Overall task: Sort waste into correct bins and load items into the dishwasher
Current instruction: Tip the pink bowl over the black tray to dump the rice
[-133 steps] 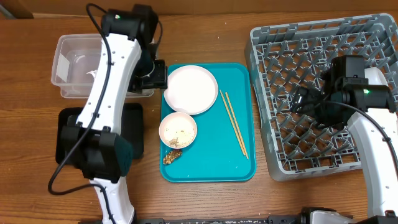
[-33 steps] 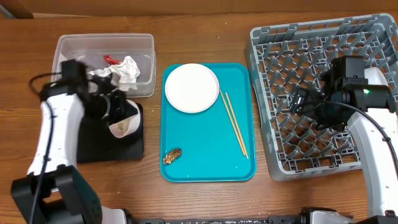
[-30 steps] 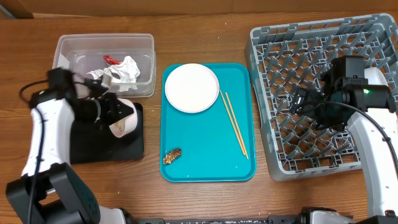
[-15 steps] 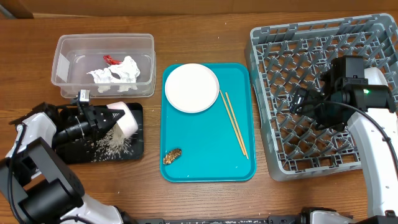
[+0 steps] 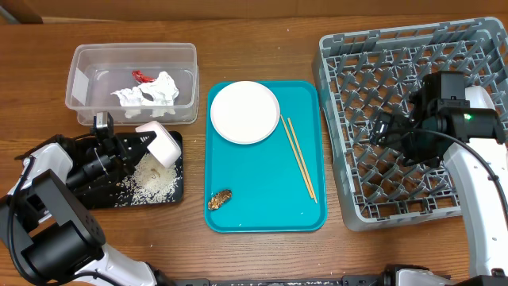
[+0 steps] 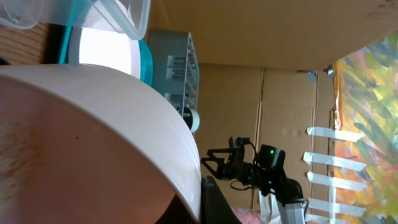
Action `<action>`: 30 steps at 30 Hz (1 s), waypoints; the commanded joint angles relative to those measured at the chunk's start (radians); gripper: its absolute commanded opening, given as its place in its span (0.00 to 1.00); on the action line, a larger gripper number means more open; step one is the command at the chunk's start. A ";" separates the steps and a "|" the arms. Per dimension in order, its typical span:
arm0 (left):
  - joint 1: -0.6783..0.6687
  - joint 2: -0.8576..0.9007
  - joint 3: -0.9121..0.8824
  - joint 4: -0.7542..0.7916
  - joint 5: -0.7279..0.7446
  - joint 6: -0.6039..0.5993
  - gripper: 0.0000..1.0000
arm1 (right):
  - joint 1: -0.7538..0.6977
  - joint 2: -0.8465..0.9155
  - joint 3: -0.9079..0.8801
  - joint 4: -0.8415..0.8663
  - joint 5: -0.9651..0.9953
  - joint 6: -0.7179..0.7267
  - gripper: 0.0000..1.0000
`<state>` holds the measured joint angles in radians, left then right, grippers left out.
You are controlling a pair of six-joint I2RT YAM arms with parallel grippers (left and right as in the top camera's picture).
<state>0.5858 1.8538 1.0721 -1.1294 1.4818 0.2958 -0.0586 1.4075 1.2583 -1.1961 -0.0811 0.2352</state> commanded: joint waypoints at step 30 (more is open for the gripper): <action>0.013 0.011 -0.005 -0.012 0.037 0.030 0.04 | -0.001 -0.005 0.013 -0.004 0.002 0.001 1.00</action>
<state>0.5911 1.8538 1.0721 -1.1374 1.4895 0.2958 -0.0582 1.4075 1.2583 -1.1992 -0.0811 0.2356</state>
